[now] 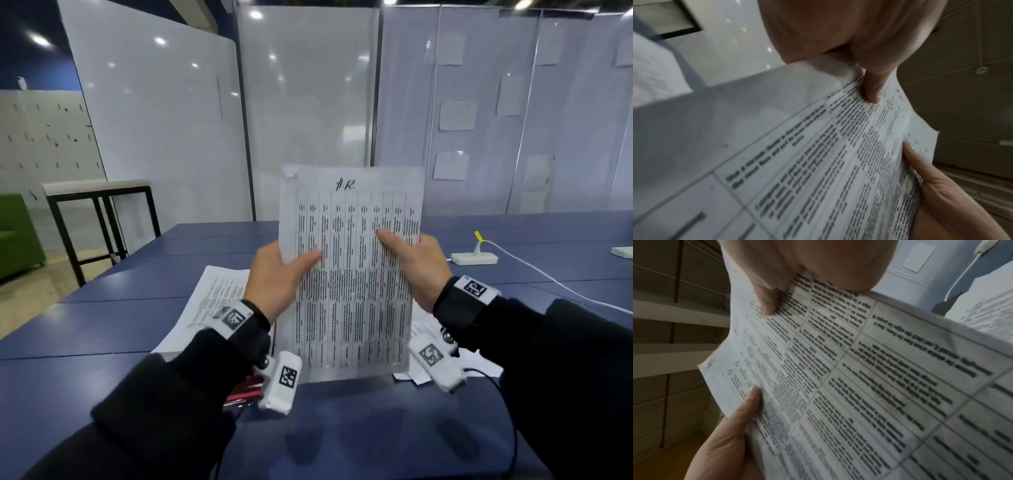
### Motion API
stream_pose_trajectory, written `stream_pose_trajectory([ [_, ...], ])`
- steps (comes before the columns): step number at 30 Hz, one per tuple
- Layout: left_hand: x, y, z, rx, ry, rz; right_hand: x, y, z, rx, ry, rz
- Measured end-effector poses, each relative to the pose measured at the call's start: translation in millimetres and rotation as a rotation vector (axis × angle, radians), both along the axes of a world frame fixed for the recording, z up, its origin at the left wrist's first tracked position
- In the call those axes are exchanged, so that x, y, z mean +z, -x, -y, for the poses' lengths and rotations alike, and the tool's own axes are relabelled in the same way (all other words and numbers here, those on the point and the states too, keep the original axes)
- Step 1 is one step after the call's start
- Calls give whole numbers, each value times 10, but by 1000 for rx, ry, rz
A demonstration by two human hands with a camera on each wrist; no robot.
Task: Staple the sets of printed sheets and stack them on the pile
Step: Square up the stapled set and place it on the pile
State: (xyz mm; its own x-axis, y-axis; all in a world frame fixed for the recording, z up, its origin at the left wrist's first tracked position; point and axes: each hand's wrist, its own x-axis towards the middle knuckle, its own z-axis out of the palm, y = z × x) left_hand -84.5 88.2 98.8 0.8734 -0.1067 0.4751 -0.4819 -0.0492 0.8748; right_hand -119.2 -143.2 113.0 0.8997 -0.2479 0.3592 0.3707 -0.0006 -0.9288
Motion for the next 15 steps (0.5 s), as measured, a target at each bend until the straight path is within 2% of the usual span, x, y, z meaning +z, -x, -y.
stream_pose_trajectory([
  [6, 331, 232, -638, 85, -97, 37, 96, -84, -314, 131, 131, -72],
  [9, 335, 299, -1214, 202, -139, -12, -71, -145, -601, 250, 174, -209],
  [11, 283, 345, -1647, 285, -191, -76, -253, -254, -820, 325, 271, -336],
  [12, 248, 373, -1850, 324, -214, -108, -359, -322, -943, 368, 391, -382],
  [13, 199, 395, -2032, 356, -225, -140, -458, -388, -1068, 420, 590, -392],
  [15, 124, 475, -2312, 406, -243, -183, -623, -466, -1346, 544, 1083, -319],
])
